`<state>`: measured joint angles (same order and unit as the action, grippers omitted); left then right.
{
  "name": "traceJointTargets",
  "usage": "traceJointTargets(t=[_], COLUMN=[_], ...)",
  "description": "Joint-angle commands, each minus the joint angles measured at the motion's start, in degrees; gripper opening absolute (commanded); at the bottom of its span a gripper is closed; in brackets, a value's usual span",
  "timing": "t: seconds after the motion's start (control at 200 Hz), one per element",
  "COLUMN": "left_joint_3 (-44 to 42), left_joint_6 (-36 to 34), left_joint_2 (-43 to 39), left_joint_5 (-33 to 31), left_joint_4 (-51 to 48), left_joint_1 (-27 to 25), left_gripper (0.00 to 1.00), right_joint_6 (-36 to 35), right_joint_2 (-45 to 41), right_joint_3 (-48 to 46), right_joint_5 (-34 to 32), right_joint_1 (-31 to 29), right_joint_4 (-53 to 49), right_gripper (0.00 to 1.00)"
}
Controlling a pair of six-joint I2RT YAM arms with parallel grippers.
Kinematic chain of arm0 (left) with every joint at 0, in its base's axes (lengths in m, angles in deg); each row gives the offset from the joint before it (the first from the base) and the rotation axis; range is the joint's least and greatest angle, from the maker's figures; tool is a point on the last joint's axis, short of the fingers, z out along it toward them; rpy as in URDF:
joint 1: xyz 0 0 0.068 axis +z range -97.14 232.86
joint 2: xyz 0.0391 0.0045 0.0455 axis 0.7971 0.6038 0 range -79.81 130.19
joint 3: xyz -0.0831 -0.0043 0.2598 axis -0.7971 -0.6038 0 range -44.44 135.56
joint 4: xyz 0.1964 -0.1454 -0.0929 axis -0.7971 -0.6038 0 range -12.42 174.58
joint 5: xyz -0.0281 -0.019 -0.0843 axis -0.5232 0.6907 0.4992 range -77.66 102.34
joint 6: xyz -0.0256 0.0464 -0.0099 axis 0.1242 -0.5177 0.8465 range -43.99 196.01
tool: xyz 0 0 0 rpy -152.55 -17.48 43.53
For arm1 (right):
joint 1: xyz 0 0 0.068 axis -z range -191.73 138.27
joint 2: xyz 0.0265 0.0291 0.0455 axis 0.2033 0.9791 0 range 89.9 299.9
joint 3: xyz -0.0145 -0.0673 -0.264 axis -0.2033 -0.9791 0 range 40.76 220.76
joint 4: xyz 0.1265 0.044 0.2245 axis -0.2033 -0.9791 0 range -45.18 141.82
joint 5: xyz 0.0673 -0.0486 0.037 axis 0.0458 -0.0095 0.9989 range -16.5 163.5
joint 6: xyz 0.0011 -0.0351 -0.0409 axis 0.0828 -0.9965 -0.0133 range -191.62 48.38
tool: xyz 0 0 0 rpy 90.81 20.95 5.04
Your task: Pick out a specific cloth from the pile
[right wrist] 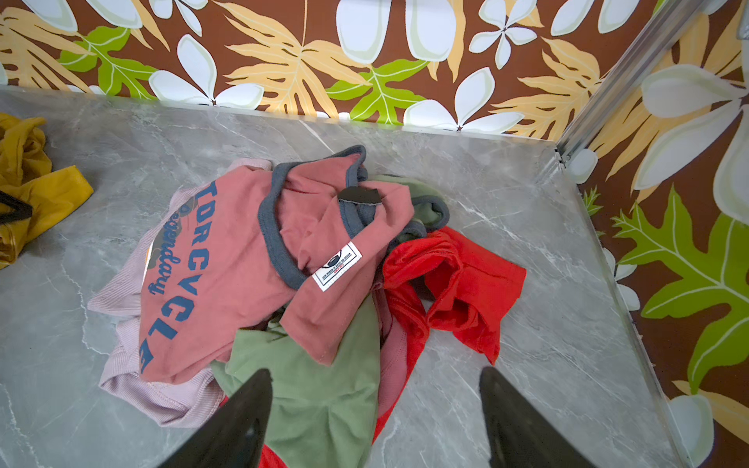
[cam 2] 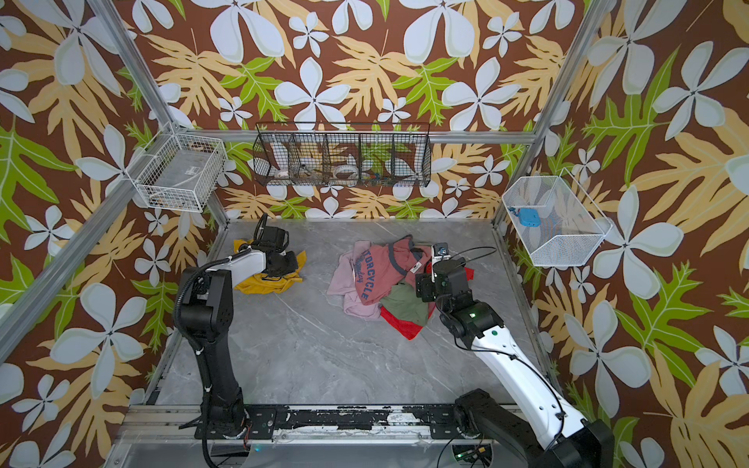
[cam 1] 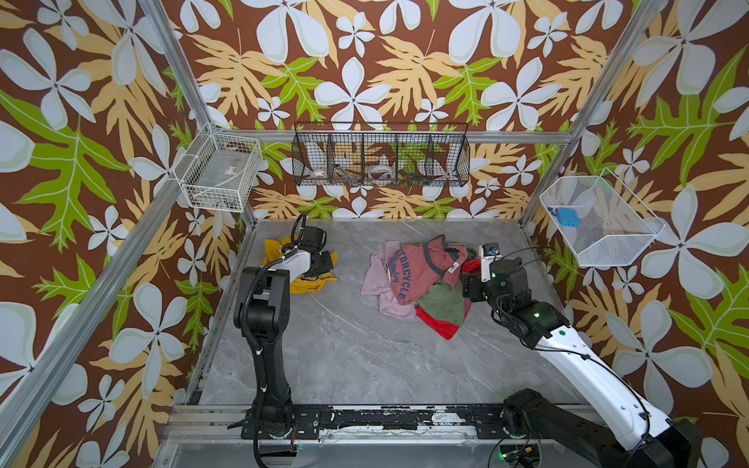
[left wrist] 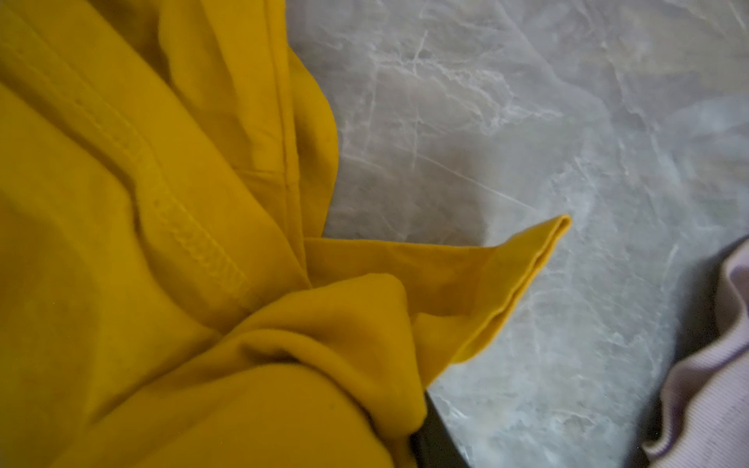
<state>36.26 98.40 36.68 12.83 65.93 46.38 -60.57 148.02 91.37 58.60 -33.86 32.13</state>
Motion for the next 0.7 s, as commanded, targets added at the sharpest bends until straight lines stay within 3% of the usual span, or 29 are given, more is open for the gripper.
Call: traceJointTargets(t=[0.0,0.315,0.345,0.375,0.696], left_joint_3=[-1.10,-2.69,-2.90,-3.20,-6.23], left_joint_6=[0.46,0.43,0.83,1.06,2.92], left_joint_2=[-1.37,-7.39,-7.99,-8.85,-18.54], left_joint_5=[2.10,-2.00,-2.17,-2.52,-7.51], left_joint_4=[1.21,-1.04,-1.41,-1.76,-5.89], left_joint_1=[-0.10,-2.78,-2.76,-2.83,-3.77], left_gripper=[0.43,0.73,0.92,0.96,0.97], right_joint_6=[-0.15,-0.06,-0.14,-0.15,-0.63], right_joint_2=[0.21,0.41,0.32,0.32,0.70], right_joint_3=[0.02,0.32,0.37,0.45,0.67], right_joint_5=[0.11,0.55,0.49,0.56,0.75], right_joint_1=[-0.01,-0.02,-0.02,0.03,-0.01], right_joint_4=[1.58,1.84,1.77,1.73,1.99], right_gripper=[0.80,0.81,0.81,0.81,0.81])
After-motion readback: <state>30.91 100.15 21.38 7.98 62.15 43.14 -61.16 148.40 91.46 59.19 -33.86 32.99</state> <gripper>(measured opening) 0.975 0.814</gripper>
